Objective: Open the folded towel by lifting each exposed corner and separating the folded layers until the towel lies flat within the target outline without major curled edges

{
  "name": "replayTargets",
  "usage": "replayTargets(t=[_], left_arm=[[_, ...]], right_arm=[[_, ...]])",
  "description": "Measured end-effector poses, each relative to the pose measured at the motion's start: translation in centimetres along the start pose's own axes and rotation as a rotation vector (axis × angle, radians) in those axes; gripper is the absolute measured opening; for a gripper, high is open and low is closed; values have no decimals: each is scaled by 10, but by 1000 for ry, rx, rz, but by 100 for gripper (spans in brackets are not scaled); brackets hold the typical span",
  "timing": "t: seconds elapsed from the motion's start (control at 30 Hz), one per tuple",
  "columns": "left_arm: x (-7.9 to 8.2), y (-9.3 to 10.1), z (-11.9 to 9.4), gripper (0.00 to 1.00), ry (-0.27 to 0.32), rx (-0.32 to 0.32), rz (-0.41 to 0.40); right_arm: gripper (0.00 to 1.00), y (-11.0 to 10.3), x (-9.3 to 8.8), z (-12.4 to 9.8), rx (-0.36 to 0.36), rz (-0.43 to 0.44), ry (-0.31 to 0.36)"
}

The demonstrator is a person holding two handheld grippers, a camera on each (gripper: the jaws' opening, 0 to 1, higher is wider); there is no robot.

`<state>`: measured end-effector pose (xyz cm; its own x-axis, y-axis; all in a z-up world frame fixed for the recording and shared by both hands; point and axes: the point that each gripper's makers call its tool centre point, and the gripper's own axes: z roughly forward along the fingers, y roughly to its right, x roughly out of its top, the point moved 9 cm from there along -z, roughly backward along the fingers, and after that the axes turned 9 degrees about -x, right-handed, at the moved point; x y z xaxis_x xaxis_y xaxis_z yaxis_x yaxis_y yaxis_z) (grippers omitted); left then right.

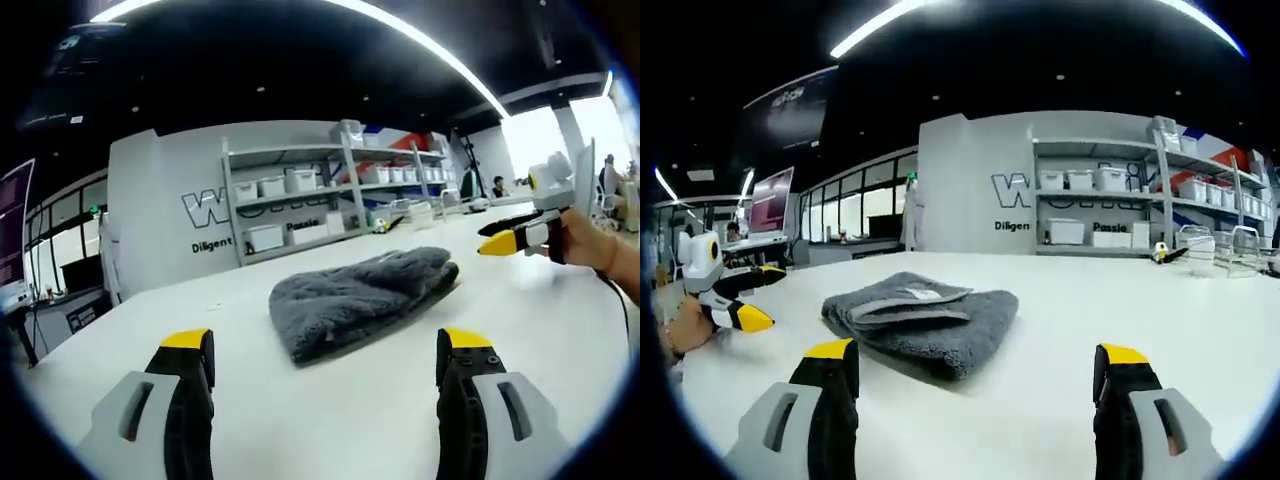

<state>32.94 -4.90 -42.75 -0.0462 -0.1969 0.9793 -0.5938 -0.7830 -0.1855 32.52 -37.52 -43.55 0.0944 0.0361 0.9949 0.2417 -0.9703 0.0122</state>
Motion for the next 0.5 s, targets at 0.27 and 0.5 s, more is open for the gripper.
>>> replayTargets(t=[0.27,0.5], left_arm=[[7,8,8,90,42,-42,-1],[9,20,25,89,-20,-73,87]], right_arm=[[99,-8,-5,2,9,-28,-33],[99,-14,-6,0,34,-34,-39]])
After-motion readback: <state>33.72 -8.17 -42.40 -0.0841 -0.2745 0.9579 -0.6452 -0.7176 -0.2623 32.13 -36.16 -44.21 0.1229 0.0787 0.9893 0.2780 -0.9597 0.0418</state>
